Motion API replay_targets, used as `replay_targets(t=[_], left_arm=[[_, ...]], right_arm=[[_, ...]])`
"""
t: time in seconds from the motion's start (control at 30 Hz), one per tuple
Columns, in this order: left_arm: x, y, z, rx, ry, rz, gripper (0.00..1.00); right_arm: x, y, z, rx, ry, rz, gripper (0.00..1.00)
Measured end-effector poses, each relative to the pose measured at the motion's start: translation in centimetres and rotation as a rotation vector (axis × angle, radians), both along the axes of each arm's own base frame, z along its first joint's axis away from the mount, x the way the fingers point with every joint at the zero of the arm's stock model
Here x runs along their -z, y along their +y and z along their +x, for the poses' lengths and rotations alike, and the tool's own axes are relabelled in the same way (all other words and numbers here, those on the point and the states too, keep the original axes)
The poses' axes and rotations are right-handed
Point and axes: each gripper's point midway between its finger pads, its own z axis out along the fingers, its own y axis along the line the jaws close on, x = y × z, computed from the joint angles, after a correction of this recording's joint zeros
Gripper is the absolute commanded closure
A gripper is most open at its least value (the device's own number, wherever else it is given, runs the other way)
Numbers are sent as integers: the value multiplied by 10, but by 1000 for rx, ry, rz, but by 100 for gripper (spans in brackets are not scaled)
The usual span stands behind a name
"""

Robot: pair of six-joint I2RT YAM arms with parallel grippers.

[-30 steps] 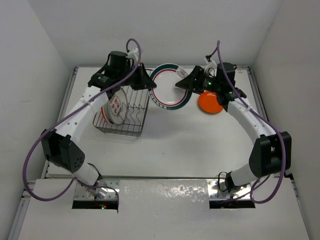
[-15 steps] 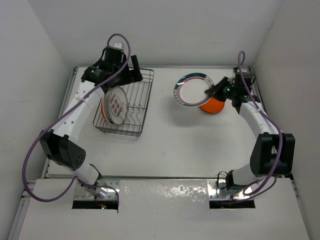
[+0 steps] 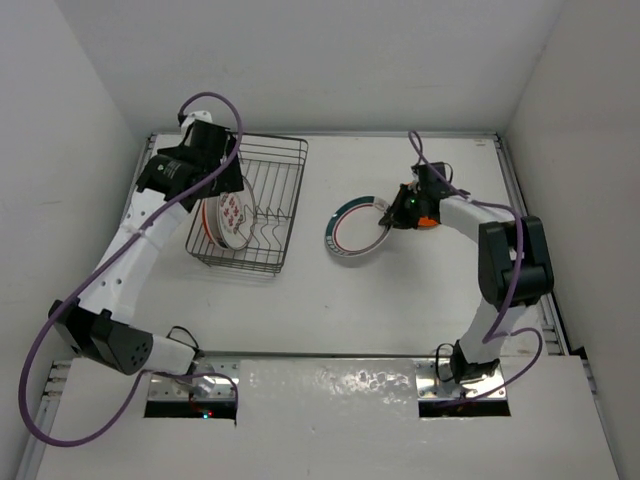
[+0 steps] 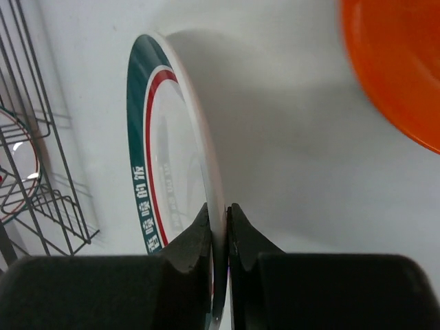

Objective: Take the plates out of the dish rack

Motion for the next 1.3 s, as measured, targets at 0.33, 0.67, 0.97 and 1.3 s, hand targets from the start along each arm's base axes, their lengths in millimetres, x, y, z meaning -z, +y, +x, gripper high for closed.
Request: replay_targets(t=[0.33,0.67,0.97,1.3], left_arm=[[38,11,3,-5,84,25,29],[94,2,30,43,239,64,46],[88,-1,39,46,221,58,50],[65,-3,51,35,173,50,44]], right_arm=[[25,13,-3,-78,58,-110,10],[-44,-11,-26,-74,-35,-311,3],[-31,-28,-54,-82,27,-382,2],[-26,-31,-60,-84,54,-393,2]])
